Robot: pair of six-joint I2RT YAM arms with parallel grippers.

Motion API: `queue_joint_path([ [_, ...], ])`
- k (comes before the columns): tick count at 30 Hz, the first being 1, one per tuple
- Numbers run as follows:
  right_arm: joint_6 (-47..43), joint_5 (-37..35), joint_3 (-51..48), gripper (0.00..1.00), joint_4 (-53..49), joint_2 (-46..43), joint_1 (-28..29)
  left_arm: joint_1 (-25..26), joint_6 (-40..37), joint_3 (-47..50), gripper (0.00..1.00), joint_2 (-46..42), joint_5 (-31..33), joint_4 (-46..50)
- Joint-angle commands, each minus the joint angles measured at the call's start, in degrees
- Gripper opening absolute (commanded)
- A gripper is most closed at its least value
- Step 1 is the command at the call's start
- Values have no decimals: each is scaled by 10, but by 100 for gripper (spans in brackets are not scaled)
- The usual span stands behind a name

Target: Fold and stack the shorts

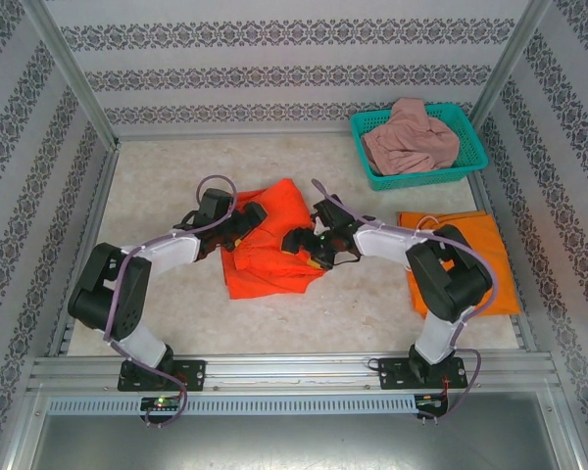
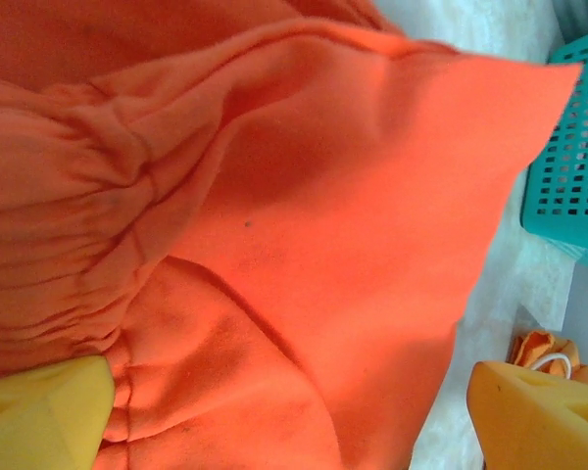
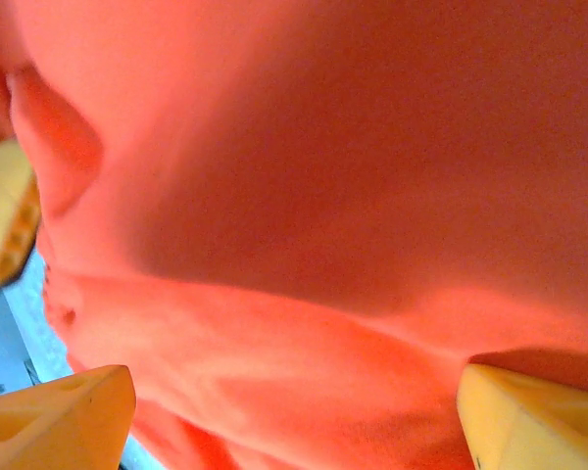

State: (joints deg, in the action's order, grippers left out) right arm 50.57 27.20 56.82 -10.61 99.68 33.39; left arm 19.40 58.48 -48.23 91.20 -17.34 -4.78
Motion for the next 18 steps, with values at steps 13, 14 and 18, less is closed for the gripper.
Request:
queue_joint_path([
  [13,-295,-138,233,97,-265,40,-86,41,35,41,95,-54,-27,-20],
  [14,-304,-132,244,97,-268,55,-88,43,36,46,95,-47,-27,-24],
  [18,-319,-79,283,92,-274,118,-101,47,28,66,94,-30,-13,-18],
])
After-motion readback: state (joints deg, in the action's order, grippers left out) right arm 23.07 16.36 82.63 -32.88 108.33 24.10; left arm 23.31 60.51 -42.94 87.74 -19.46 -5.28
